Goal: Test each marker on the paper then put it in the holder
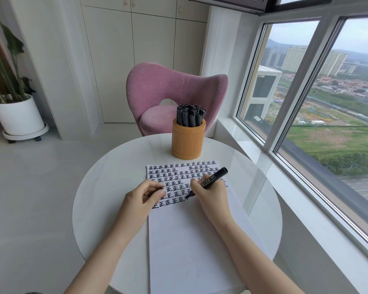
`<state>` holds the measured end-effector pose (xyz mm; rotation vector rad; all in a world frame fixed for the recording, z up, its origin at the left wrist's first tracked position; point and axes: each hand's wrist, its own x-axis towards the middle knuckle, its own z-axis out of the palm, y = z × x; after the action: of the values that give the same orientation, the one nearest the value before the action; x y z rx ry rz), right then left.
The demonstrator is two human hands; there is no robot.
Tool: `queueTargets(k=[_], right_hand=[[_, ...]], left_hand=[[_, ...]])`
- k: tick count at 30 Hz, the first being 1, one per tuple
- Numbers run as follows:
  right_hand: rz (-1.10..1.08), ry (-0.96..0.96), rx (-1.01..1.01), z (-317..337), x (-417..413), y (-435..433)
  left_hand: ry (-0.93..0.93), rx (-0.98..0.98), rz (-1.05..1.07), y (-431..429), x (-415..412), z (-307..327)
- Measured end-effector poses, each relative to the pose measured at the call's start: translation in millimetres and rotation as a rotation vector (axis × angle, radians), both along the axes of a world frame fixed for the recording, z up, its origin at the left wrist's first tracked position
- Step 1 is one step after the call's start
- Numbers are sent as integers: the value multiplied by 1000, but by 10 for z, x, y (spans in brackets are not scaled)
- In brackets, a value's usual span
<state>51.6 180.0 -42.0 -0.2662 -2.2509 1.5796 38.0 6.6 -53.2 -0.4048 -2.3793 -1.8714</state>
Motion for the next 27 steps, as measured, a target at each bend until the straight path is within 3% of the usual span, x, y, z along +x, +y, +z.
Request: queueTargets(k=[27], right_hand=[[-8,0,-18,30,21,1]], left_hand=[[-24,3,4,-14,-17,-24]])
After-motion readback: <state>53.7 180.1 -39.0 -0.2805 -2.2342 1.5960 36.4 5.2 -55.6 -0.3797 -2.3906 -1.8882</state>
